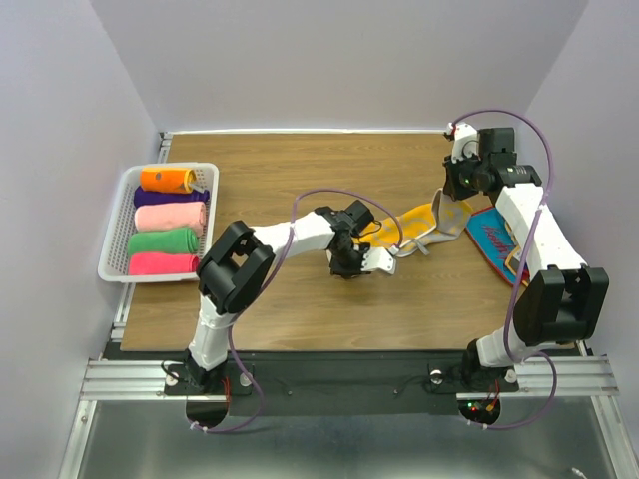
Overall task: Roll the towels
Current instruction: Flatten the towel, then fold the towel
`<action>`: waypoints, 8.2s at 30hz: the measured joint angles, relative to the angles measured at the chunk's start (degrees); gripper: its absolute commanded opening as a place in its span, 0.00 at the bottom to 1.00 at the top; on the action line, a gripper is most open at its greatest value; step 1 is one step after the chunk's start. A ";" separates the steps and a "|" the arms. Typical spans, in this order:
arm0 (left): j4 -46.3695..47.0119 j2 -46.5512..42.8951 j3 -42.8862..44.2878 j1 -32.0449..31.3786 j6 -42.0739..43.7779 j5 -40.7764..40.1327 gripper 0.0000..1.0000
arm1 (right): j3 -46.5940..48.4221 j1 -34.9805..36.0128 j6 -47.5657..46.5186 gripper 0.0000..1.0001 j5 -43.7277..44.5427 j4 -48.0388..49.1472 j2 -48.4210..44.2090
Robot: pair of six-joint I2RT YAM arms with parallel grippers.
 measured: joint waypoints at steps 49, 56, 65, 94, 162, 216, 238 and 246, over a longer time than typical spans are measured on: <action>-9.40 -50.01 -13.51 26.53 -19.06 5.01 0.00 | -5.07 0.00 -3.52 0.01 -4.00 -10.62 -17.27; 0.02 -30.93 -13.68 33.46 -15.28 5.03 0.00 | -6.97 0.00 -1.75 0.01 -4.07 -4.04 -1.84; 7.43 -15.23 -8.46 35.28 -10.71 4.59 0.00 | -4.81 0.00 -0.79 0.01 -3.67 4.22 11.32; 2.97 -31.67 -25.57 35.28 1.25 7.08 0.00 | -19.10 0.00 -15.13 0.01 -2.43 5.33 -2.25; 3.17 -35.41 -35.34 28.61 3.17 3.06 0.00 | -32.17 0.00 -31.15 0.01 -4.42 -6.93 -15.21; 7.13 -17.22 -22.03 23.06 -31.91 2.67 0.45 | -19.43 8.52 -24.09 0.12 1.11 -9.68 10.36; 11.47 11.65 28.63 32.63 -40.89 -0.20 0.64 | -13.97 35.58 -4.87 0.20 -20.87 -14.88 21.57; 16.68 -15.89 8.22 39.58 -43.95 -0.83 0.61 | -0.42 44.57 7.23 0.45 -33.48 -5.90 32.59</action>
